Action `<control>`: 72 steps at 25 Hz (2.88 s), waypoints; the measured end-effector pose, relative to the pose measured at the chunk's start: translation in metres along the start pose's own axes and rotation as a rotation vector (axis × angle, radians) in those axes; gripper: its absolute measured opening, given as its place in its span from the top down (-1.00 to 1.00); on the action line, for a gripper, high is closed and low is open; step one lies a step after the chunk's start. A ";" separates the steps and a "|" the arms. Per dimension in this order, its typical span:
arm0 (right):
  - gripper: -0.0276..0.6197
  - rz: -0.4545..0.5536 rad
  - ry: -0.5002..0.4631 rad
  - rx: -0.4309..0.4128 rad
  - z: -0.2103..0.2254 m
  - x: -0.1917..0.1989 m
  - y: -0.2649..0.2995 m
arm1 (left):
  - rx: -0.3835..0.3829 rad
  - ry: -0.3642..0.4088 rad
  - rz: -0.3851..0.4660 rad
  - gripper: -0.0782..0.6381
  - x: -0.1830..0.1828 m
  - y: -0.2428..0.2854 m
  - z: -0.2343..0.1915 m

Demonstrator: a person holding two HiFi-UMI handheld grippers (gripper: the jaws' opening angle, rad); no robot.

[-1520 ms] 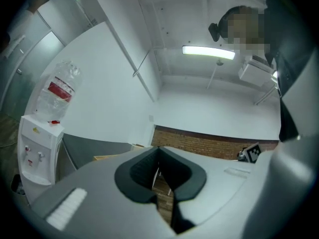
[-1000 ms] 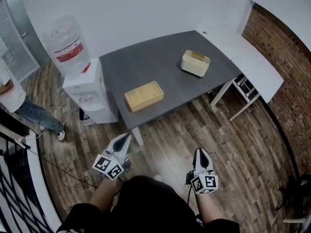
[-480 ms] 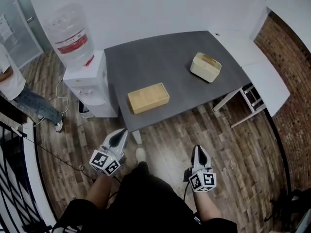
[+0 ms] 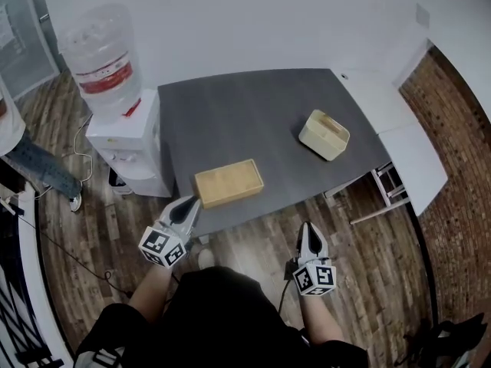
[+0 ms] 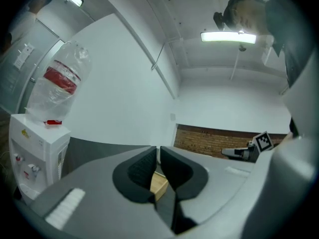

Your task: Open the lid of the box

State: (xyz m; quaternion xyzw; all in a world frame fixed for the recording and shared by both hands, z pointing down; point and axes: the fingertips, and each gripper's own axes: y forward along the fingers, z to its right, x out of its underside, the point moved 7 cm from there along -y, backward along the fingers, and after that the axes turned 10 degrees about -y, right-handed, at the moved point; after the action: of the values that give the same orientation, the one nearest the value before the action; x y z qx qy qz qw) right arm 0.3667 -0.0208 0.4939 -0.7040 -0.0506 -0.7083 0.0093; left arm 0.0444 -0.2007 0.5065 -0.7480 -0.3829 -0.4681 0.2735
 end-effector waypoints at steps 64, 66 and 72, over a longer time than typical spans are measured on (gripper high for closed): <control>0.60 -0.592 -0.023 -0.523 -0.018 0.105 0.260 | -0.414 -0.387 -0.492 0.54 0.082 0.065 -0.107; 0.60 -0.594 -0.023 -0.520 -0.017 0.106 0.260 | -0.418 -0.390 -0.496 0.54 0.082 0.065 -0.107; 0.76 -0.594 -0.035 -0.525 -0.015 0.104 0.259 | -0.433 -0.415 -0.501 0.52 0.082 0.064 -0.108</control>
State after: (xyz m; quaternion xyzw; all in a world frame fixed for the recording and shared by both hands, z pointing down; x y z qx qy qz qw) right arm 0.3724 -0.2737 0.6128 -0.6493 -0.0695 -0.6568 -0.3771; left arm 0.0671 -0.2932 0.6224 -0.7504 -0.4932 -0.4292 -0.0968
